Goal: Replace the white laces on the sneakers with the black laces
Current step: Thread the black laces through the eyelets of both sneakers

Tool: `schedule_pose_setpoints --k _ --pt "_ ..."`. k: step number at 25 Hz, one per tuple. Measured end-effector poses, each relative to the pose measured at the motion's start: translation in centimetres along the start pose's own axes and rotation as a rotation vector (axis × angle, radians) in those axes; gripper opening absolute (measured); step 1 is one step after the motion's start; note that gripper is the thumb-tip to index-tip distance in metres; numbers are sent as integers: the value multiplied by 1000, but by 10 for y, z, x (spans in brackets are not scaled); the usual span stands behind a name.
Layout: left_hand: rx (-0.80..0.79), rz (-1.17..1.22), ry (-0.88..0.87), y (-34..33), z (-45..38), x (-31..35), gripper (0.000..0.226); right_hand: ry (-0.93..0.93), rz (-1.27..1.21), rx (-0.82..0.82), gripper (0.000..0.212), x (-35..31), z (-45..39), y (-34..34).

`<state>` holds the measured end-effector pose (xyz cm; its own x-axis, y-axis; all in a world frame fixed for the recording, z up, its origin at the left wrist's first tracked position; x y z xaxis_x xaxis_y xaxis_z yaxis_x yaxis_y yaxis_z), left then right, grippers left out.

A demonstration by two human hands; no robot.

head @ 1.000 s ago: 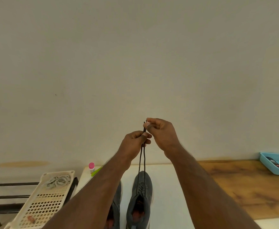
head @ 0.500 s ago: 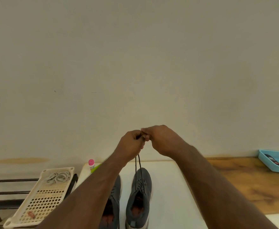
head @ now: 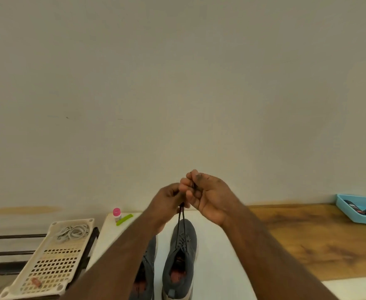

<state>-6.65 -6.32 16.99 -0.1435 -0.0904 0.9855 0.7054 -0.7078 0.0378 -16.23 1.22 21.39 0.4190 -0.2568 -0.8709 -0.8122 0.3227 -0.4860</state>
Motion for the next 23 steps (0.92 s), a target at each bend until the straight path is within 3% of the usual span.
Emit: schedule_pose_setpoints --k 2,3,4,6,7,8,10,14,20,23 --pt "65 -222 13 -14 -2 -26 17 175 15 136 19 14 -7 7" --pt "89 -334 35 -19 -2 -38 16 281 264 147 17 15 -10 13" --pt "125 -420 48 -20 -2 -46 17 373 694 98 16 13 -14 17" --pt "206 -488 26 -17 -2 -52 18 376 1661 -200 14 26 -20 19" --pt "228 -494 8 -15 -4 -53 18 287 1919 -331 13 36 -20 24" --pt "237 -504 -5 -13 -5 -55 19 177 1984 -382 13 43 -20 31" --pt "247 -519 -12 -10 -8 -58 20 -43 1781 -377 19 48 -23 48" --pt "224 -492 -24 -9 -11 -66 19 -476 1125 -317 27 43 -7 62" --pt "171 -369 -51 -7 -19 -93 22 -553 515 -243 26 67 5 80" --pt "188 -357 -38 -9 -26 -106 21 -476 183 -144 23 87 9 72"
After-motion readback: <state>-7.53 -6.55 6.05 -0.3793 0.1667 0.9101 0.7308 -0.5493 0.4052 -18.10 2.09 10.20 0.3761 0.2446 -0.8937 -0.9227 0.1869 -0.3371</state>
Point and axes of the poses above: each hand's wrist, its own z-axis away from the middle knuckle, its own y-axis out of the back of the hand, x = y × z, the point moved 5 cm from there along -z, towards the middle knuckle, and after that the axes turned 14 degrees about y, right-handed, at the moved point
